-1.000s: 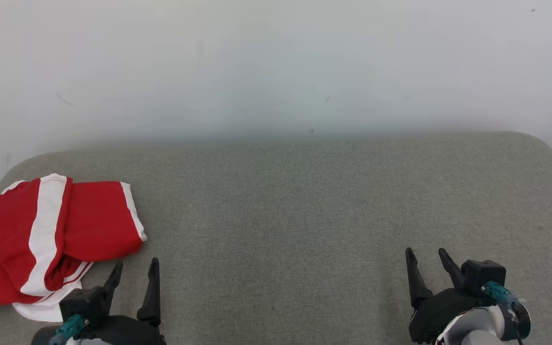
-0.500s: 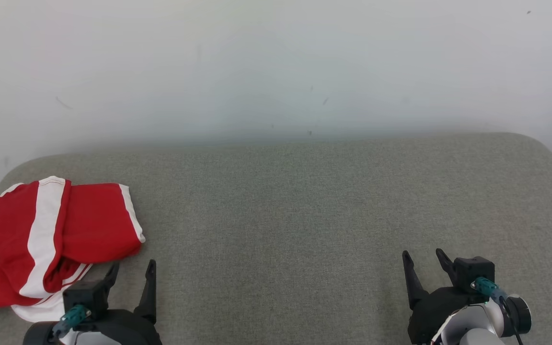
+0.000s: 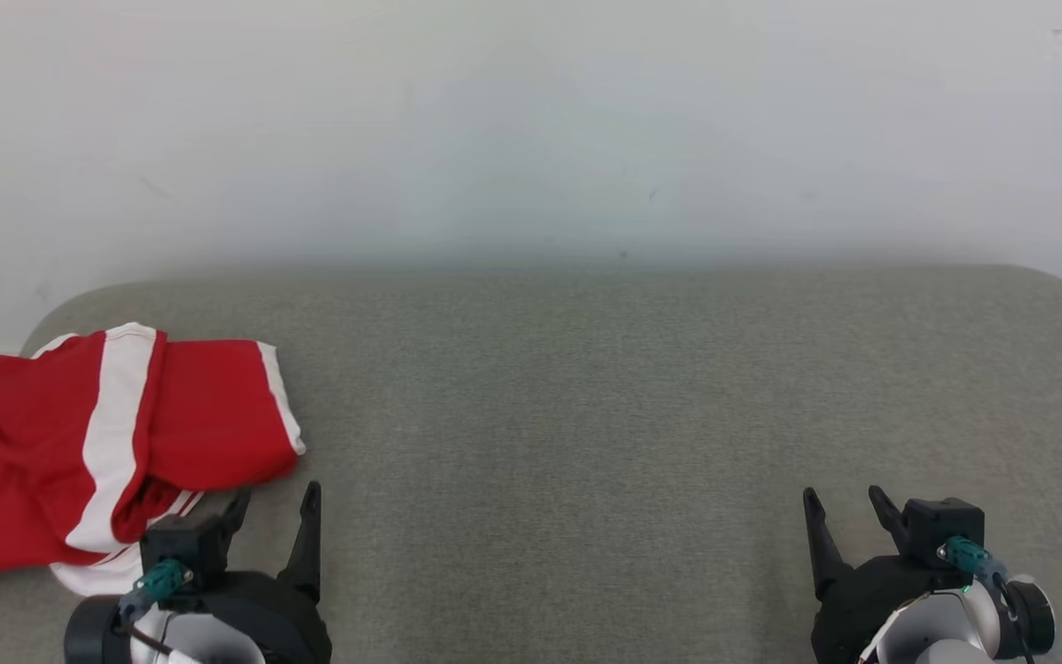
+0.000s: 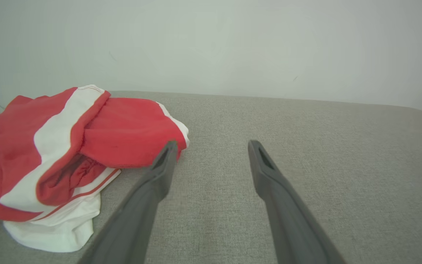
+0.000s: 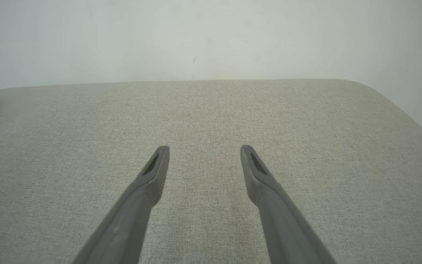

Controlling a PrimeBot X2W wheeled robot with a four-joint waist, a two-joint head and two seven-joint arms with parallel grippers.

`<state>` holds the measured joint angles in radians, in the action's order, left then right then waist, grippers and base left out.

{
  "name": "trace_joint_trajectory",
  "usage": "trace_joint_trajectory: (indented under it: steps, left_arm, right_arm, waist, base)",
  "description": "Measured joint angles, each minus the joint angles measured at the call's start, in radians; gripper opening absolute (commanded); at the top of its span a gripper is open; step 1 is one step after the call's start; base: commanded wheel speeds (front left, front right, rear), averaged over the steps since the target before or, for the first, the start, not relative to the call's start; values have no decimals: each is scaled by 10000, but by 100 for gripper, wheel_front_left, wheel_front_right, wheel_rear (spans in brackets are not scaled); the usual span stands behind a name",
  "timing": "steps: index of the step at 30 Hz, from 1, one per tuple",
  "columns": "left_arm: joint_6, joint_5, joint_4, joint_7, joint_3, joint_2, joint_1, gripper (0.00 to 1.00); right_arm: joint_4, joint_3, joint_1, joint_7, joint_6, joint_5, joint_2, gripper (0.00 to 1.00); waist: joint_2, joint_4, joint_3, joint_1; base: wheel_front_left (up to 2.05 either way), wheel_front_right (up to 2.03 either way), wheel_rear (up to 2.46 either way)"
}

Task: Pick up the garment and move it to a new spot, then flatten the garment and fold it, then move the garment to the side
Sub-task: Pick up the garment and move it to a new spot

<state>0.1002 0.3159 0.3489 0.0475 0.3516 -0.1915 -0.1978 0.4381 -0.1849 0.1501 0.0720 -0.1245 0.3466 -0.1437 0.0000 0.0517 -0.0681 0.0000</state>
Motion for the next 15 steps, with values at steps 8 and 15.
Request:
trace_joint_trajectory:
  steps: [8, 15]
  left_arm:
    - [65, 0, -117, -130, -127, -15, -17, 100]
    - [142, 4, -167, -178, -422, -109, 321, 100]
  right_arm:
    - [-284, -31, -58, -228, 0, -12, 148, 100]
    - [-554, -12, -6, -378, 0, -42, 242, 100]
  waist:
    - [0, 866, 35, 0]
    - [0, 1809, 41, 0]
  base:
    - [0, 0, 0]
    - [0, 0, 0]
